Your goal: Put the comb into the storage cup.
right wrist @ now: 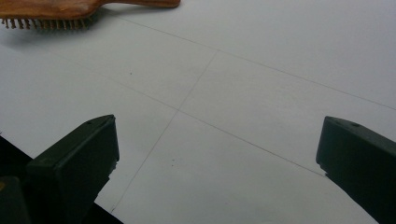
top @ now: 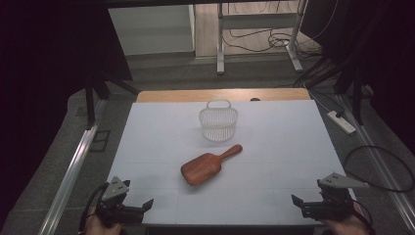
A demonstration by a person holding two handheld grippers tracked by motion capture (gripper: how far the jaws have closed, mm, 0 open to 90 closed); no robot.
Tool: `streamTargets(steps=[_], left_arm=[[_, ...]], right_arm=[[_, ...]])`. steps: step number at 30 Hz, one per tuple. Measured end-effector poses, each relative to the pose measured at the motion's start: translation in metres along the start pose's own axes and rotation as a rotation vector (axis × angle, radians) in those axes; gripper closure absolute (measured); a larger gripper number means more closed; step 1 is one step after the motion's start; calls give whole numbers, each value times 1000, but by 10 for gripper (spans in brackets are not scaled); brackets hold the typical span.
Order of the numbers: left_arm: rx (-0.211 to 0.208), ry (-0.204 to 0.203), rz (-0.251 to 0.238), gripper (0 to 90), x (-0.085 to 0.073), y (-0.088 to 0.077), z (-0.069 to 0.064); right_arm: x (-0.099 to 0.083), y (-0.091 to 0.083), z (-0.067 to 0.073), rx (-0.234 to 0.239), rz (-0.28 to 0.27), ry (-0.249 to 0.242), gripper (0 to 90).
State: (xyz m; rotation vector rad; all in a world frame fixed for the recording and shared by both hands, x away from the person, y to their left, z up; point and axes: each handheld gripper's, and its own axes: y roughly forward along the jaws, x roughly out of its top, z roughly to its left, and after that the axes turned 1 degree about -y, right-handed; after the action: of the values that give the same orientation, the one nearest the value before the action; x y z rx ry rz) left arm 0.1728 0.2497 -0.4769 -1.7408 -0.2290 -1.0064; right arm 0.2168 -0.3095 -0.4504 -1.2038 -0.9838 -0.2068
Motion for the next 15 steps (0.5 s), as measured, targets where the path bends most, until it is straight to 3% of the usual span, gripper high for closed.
streamTargets(steps=[15], left_arm=[[-22, -35, -12, 0, -2, -2, 5]], right_arm=[[1, 2, 1, 21, 12, -11, 0]])
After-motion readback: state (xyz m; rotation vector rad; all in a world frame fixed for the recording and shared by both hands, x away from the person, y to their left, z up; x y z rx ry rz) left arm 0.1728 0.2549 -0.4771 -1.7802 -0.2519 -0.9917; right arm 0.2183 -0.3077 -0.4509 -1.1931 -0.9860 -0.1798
